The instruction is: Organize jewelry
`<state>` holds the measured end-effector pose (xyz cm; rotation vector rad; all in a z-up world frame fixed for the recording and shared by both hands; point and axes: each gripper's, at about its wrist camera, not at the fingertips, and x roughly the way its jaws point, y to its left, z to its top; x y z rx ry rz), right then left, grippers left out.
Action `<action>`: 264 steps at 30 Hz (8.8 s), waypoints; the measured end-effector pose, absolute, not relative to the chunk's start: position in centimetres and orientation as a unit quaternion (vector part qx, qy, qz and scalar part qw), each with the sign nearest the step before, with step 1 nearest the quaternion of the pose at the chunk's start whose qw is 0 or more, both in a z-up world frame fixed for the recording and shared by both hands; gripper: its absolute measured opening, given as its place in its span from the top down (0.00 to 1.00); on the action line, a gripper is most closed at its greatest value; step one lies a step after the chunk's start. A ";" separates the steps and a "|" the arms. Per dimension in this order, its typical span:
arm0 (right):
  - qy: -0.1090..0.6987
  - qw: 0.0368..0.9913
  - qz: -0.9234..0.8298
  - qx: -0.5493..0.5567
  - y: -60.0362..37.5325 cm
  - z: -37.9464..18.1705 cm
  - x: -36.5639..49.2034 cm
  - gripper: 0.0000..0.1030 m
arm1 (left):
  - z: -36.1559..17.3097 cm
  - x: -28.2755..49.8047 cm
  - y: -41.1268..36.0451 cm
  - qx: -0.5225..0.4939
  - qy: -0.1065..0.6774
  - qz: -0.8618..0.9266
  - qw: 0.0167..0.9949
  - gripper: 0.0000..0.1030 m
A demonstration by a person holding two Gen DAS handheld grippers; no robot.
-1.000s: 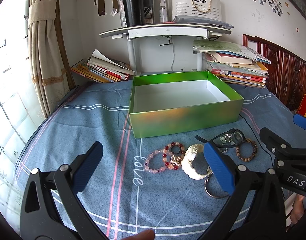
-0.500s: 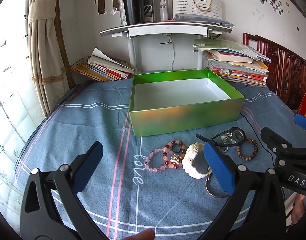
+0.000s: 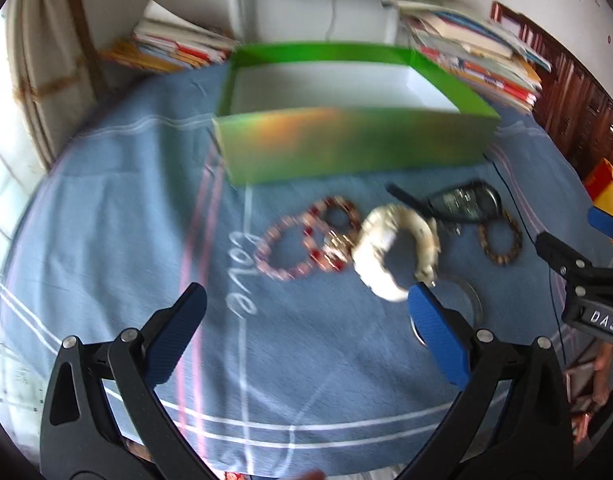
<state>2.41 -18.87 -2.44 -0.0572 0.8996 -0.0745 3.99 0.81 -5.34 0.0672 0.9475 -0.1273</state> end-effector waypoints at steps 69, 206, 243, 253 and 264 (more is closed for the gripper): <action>0.431 0.902 0.026 -0.025 -17.1 -3.8 7.9 0.92 | -3.3 6.4 -1.0 0.036 0.442 -0.102 0.890 0.83; 0.453 0.890 -0.018 0.041 -21.4 -7.2 10.8 0.86 | -7.4 9.7 2.2 0.024 0.489 -0.031 0.871 0.57; 0.450 0.893 0.008 0.022 -18.6 -7.2 9.0 0.86 | -7.6 9.2 1.7 0.012 0.451 -0.064 0.890 0.63; 0.446 0.895 -0.003 0.023 -18.5 -7.3 9.1 0.62 | -7.8 9.2 1.2 0.016 0.450 -0.073 0.890 0.55; 0.444 0.896 -0.006 0.021 -18.5 -7.3 9.4 0.61 | -8.1 9.3 0.5 0.027 0.444 -0.082 0.892 0.37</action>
